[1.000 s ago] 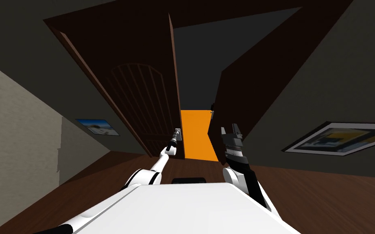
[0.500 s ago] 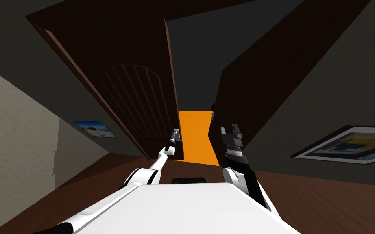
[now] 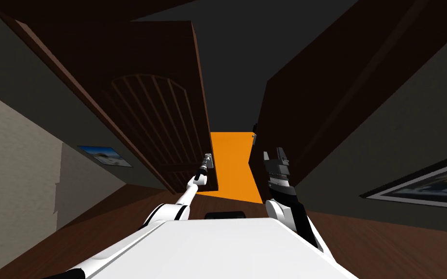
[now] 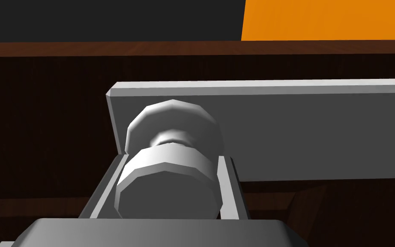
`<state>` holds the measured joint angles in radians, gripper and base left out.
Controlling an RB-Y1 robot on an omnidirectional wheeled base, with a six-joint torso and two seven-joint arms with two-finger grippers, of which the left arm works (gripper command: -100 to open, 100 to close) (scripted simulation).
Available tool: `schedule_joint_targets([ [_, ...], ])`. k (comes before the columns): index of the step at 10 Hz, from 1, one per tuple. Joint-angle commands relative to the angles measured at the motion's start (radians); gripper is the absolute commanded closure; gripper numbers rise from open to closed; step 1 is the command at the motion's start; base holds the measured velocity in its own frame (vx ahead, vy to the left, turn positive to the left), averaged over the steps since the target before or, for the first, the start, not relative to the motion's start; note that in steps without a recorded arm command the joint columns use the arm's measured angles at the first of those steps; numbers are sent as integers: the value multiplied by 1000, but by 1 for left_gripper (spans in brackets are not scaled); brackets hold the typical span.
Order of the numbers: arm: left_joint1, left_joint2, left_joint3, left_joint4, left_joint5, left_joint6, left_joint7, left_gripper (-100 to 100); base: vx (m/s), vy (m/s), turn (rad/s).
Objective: Push the door open
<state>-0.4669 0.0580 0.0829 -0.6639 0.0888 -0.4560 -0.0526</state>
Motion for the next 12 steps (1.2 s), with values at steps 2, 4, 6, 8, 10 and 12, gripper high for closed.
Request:
schedule_joint_targets([
  [2,-14,25,27,18,9,-17,-5,100,176,-97,64],
  [4,-12,37,55,20,17,-17,-14,100,180,-94,71],
  [6,-10,45,79,22,25,-18,-22,100,190,-136,77],
  [8,-9,49,90,22,28,-18,-25,100,163,-109,66],
  [10,-7,57,119,24,38,-18,-34,100,141,-84,58],
  [12,-6,61,136,26,43,-18,-40,100,130,-103,61],
])
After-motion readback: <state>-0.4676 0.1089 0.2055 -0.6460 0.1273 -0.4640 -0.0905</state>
